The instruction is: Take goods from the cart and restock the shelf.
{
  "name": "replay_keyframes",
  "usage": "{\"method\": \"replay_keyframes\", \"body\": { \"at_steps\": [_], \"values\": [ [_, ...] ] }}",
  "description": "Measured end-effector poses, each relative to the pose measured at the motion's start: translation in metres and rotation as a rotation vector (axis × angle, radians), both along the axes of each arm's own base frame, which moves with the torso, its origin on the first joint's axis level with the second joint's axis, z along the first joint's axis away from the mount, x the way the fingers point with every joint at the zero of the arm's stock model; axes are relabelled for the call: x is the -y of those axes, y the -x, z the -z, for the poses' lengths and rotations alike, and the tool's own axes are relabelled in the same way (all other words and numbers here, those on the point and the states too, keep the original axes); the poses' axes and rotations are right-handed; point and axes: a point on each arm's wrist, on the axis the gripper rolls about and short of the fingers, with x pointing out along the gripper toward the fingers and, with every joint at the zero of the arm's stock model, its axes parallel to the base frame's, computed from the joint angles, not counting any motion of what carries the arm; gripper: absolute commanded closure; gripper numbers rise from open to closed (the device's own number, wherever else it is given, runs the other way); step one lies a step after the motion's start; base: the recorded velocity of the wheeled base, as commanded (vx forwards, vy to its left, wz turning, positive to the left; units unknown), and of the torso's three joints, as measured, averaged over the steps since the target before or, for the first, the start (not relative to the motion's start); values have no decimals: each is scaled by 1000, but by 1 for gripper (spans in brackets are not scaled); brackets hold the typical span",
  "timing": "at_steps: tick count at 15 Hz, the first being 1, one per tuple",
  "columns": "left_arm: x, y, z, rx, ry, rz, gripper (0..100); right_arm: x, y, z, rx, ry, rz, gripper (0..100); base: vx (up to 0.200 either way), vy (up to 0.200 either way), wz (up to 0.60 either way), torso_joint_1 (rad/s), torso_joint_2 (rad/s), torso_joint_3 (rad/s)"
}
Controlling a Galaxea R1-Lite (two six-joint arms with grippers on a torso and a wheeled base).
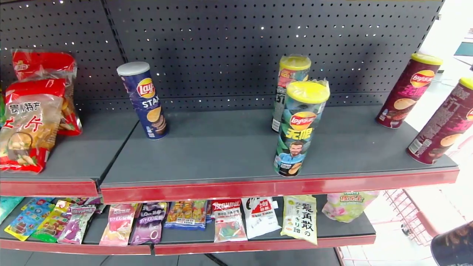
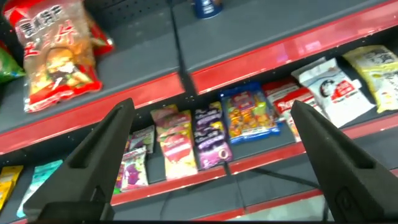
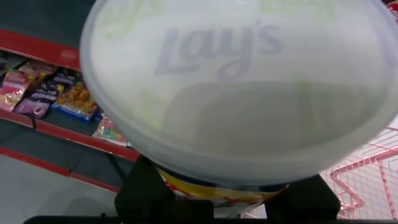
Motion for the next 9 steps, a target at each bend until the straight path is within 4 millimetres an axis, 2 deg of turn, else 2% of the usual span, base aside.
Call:
{"method": "replay_keyframes", "body": {
  "at_steps": [9],
  "values": [
    [0,2,0,15,-2,-5,0,0,-2,2,-19,-1,-7,100,0,200,0,1,3,4]
  ]
}}
